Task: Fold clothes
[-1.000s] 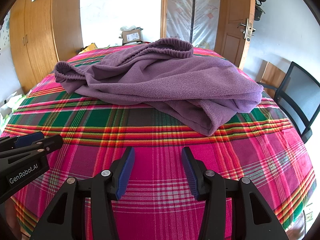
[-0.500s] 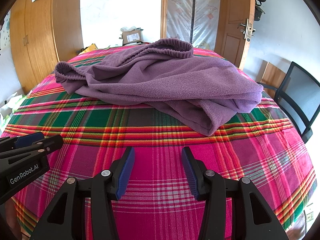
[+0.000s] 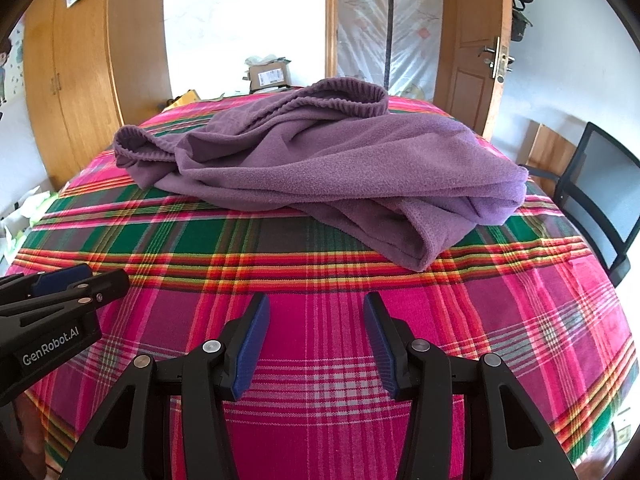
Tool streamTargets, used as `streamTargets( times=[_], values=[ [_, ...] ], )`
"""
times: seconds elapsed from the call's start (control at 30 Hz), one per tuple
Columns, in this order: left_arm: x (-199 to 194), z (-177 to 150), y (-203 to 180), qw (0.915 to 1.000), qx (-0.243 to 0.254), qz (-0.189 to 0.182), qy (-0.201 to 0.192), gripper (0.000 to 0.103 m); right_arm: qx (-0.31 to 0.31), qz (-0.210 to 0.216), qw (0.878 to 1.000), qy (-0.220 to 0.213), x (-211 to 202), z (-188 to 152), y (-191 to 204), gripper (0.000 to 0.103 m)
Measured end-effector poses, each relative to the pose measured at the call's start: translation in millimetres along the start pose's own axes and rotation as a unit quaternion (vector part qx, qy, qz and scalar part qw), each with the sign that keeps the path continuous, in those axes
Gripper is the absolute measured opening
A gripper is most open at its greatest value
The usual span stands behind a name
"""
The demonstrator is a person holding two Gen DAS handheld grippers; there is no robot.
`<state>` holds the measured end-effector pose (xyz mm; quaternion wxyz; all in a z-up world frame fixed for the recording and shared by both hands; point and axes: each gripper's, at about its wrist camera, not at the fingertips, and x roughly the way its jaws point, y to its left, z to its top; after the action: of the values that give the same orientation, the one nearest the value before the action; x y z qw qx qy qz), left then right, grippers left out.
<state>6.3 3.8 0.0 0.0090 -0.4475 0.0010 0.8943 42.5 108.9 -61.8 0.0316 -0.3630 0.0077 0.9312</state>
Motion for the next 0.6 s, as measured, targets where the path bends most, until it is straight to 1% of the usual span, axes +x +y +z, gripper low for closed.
streamTargets(
  times=[0.27,0.3,0.37,0.43,0.6],
  values=[
    [-0.1,-1.7,0.3,1.0,-0.003,-0.001,-0.002,0.043,-0.003,0.007,1.0,-0.001,0.8,-1.9,-0.3,0.051],
    [-0.2,-2.0,0.7,1.0,-0.002,-0.005,-0.002,0.045,-0.003,0.009,1.0,0.0,0.9,-1.9,-0.7,0.051],
    [0.7,-2.0,-0.1,0.9998,0.004,-0.021,0.0,0.06,-0.005,0.011,1.0,0.0,1.2,-1.7,-0.7,0.052],
    [1.9,-2.4,-4.1,0.9996,0.018,-0.023,0.001,0.062,-0.005,0.013,1.0,0.001,1.1,-1.6,-1.1,0.052],
    [2.5,-3.3,-7.2,0.9996,0.021,-0.021,-0.002,0.063,-0.01,0.019,1.0,0.003,1.3,-1.3,-0.9,0.052]
  ],
)
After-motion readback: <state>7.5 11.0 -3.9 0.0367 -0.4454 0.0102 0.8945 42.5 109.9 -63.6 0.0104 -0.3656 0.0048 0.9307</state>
